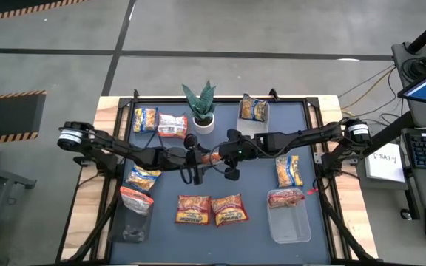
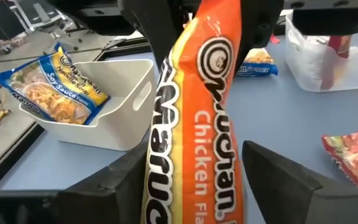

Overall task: Sort Maruchan noodles
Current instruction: Put the bottom orange instant noodle pack into the black bin

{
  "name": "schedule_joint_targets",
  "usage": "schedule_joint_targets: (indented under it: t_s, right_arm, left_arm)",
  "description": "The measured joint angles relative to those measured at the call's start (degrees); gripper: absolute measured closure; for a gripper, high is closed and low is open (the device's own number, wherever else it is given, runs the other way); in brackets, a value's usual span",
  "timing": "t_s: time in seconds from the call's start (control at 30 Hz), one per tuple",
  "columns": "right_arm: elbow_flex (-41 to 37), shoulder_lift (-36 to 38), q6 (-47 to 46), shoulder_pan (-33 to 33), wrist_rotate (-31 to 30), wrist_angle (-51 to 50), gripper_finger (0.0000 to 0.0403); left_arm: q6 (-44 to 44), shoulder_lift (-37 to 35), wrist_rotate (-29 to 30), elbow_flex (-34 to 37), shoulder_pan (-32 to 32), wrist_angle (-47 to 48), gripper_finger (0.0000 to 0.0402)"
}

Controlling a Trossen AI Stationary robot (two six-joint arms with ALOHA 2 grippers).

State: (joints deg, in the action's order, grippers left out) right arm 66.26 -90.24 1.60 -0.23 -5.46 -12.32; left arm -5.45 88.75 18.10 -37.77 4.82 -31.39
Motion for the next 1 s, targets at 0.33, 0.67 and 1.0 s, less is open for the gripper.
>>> schedule_joint_targets:
  t_s: [0.33,0.67,1.0]
  right_arm:
    - [0.00,0.04,1.45,0.11,-0.04,0.76,0.0314]
    - [-0.02,9.01,5.88,0.09,1.26,-1.81,0.0179]
    - [-10.46,23.46,5.87,0.11,8.39,9.53,0.0150]
  left_arm:
    - [0.00,-0.29,0.96,0.08,-0.02,1.07,0.0324]
    - [0.00,-4.64,0.80,1.51,0.66,1.18,0.0322]
    - [-1.97,-19.58,-1.21,6.84,4.23,0.23,0.0327]
